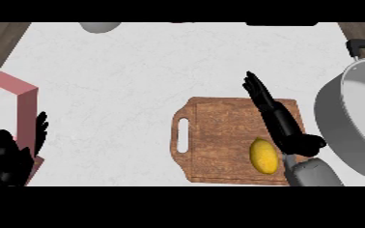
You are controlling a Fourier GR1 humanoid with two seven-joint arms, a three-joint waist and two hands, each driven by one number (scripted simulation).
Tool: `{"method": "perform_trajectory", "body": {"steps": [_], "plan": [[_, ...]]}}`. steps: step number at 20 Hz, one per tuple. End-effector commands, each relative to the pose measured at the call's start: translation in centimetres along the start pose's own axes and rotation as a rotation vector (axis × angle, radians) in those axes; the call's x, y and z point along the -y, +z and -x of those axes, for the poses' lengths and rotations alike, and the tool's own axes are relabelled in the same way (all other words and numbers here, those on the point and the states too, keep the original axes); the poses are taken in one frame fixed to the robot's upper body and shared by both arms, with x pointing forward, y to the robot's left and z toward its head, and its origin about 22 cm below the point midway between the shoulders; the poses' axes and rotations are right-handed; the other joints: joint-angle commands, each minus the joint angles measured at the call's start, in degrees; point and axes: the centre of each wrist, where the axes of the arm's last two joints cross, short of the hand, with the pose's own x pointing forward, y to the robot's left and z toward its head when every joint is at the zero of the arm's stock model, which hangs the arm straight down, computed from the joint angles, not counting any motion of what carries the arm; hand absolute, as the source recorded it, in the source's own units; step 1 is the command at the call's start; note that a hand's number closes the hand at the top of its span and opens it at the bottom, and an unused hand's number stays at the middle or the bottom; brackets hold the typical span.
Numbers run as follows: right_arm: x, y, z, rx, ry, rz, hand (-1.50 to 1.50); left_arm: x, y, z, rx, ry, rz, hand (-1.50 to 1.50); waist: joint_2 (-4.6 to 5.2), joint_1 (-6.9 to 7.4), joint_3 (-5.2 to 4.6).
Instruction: Pick the lemon from the cutting board and place it in the pot
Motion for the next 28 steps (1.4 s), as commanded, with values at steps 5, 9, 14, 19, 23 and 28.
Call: {"method": "perform_trajectory", "body": {"steps": [5,9,14,19,23,28], "plan": [[6.9,-2.2,-6.3,0.210,-0.071,-0.308,1.50,3.4,-1.1,-10.4,0.494,0.189,0.037,0.00,-0.87,-1.88,-0.61],[16.4,-0.6,-8.9,0.156,0.381,-0.076,-1.50,6.4,-1.3,-13.8,0.598,0.287,0.088,0.00,0.25,-3.76,-0.57],[20.1,3.3,-7.0,0.341,0.398,-0.298,-1.50,5.8,-1.1,-15.6,0.637,0.258,0.098,0.00,-0.10,-1.40,-0.52],[20.9,4.7,-7.7,0.316,0.575,-0.428,-1.50,7.7,-1.2,-15.1,0.605,0.275,0.117,0.00,-0.38,-1.51,-0.72],[20.7,4.4,-9.8,0.195,0.738,-0.528,-1.50,6.8,-1.5,-15.3,0.605,0.278,0.100,0.00,-0.40,-1.29,-0.77],[18.0,3.3,-12.5,0.126,0.867,-0.639,-1.50,7.6,-1.3,-15.2,0.617,0.256,0.110,0.00,-0.54,-1.46,-0.81]]}}
